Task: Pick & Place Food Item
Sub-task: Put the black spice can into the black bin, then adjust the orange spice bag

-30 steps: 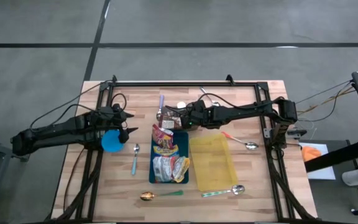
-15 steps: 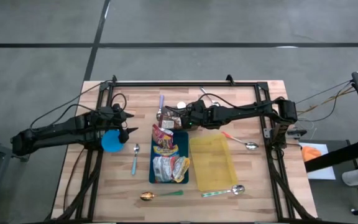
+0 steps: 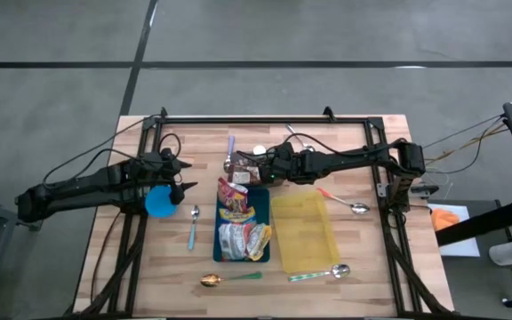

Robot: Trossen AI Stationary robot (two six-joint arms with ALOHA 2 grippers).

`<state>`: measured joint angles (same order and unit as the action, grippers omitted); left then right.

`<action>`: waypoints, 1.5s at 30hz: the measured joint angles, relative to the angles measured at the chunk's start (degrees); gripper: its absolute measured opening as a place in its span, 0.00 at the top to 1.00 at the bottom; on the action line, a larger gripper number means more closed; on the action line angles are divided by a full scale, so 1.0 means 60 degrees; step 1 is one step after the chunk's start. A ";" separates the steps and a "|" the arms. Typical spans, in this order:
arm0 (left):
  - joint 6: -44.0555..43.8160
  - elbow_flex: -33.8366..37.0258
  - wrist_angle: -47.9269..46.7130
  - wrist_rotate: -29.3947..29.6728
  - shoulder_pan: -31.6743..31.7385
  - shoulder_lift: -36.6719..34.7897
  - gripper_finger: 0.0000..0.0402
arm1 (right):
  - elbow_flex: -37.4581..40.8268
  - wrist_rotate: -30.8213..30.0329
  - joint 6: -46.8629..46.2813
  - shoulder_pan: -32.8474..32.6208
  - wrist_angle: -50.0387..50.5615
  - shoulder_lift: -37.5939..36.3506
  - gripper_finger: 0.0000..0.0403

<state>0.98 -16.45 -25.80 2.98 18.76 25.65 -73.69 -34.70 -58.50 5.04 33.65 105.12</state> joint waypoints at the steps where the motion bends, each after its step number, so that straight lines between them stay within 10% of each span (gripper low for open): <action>1: 0.0003 0.0000 0.0001 0.0000 -0.0002 -0.0002 0.16 | 0.0000 0.0000 0.0000 0.0000 0.0000 0.0000 0.44; 45: 0.0003 0.0000 0.0000 0.0000 0.0000 -0.0003 0.16 | 0.0208 -0.1909 0.4561 -0.0929 0.0036 -0.1309 0.44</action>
<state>0.99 -16.45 -25.80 2.98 18.76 25.63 -72.44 -46.15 -31.14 -0.54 33.86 97.27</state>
